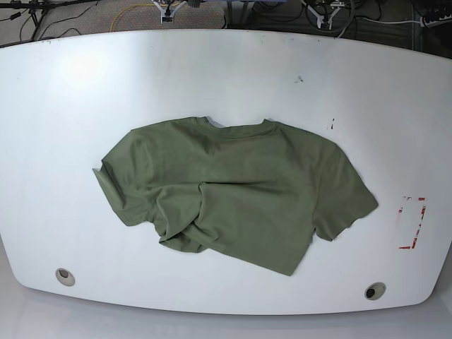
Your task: Fold the T-shirt properly
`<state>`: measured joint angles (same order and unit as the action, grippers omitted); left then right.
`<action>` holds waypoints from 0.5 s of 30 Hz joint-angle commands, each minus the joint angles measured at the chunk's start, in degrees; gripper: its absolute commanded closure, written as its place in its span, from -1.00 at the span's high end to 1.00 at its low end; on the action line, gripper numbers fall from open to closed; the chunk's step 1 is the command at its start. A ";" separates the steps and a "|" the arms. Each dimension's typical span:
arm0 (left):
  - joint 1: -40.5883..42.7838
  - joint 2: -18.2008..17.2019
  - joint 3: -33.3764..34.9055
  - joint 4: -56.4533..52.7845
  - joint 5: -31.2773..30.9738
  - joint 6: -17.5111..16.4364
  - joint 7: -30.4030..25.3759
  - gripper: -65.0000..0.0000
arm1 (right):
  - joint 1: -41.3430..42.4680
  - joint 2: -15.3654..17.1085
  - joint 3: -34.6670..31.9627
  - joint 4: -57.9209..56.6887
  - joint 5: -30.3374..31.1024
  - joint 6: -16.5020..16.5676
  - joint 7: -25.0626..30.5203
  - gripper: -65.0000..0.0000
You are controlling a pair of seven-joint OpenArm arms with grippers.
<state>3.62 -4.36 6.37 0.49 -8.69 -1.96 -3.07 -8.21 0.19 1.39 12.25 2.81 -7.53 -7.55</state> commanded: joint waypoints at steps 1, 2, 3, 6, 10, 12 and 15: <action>0.29 -0.16 -0.03 0.17 0.01 0.06 0.19 -0.30 | -0.24 0.12 -0.04 -0.06 -0.24 -0.11 0.04 -0.56; 0.28 -0.13 0.00 0.17 -0.02 0.08 0.22 -0.30 | -0.24 0.12 -0.06 -0.09 -0.27 -0.11 0.07 -0.56; 0.26 -0.10 0.03 0.16 -0.06 0.10 0.26 -0.31 | -0.24 0.12 -0.07 -0.12 -0.29 -0.11 0.11 -0.56; 0.79 0.06 0.00 0.08 -0.06 -0.02 0.18 -0.31 | -0.31 0.00 0.10 -0.10 -0.24 -0.20 0.15 -0.56; 1.14 0.04 -0.04 0.43 -0.08 -0.03 0.13 -0.31 | -0.31 0.01 0.10 -0.07 -0.25 -0.13 0.14 -0.56; 1.32 0.00 -0.07 0.78 -0.06 -0.05 0.07 -0.31 | -0.36 0.03 0.14 -0.10 -0.29 -0.12 0.14 -0.56; 1.81 -0.07 -0.10 1.56 0.00 -0.05 -0.01 -0.31 | -0.36 0.05 0.17 -0.19 -0.34 -0.15 0.10 -0.56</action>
<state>4.97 -4.19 6.37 1.41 -8.71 -2.13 -3.05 -8.34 0.16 1.45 12.19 2.81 -7.51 -7.49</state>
